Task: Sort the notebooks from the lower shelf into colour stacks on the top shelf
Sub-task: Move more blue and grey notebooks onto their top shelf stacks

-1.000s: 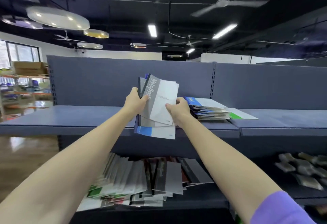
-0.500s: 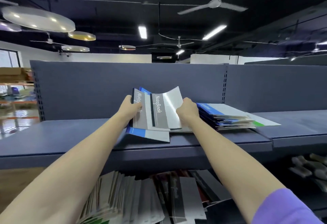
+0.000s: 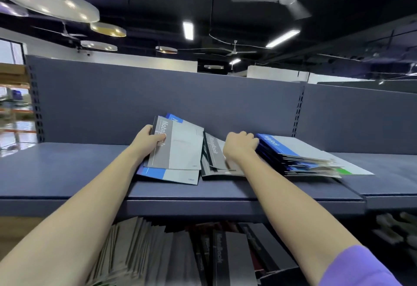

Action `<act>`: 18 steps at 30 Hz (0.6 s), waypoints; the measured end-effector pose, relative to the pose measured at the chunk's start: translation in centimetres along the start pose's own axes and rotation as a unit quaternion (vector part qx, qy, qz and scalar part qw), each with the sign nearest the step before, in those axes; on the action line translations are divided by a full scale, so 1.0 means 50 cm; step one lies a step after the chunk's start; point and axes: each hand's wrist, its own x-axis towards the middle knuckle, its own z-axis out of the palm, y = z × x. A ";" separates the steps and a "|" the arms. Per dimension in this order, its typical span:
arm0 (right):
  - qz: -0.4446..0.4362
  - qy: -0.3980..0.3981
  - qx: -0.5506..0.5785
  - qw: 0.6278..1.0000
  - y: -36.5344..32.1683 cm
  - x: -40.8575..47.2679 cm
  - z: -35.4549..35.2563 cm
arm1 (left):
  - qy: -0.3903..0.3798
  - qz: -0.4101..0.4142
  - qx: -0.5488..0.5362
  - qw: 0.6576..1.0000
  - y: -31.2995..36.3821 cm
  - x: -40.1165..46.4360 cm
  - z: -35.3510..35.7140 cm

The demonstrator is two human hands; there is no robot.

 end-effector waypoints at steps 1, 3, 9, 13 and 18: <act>-0.013 0.004 0.042 0.999 -0.010 0.004 0.002 | 0.010 0.007 -0.005 1.000 0.003 -0.002 -0.004; -0.036 -0.002 0.170 0.985 -0.034 0.008 0.010 | 0.039 0.020 -0.030 0.999 0.008 -0.004 -0.013; -0.079 -0.070 0.498 0.861 -0.099 -0.005 0.035 | 0.081 0.012 -0.071 0.994 0.006 -0.014 -0.024; -0.107 -0.061 0.514 0.849 -0.100 -0.001 0.052 | 0.066 0.000 -0.076 0.995 0.001 -0.016 -0.019; -0.092 -0.063 0.569 0.815 -0.083 0.008 0.067 | 0.054 -0.003 -0.101 0.993 -0.003 -0.019 -0.014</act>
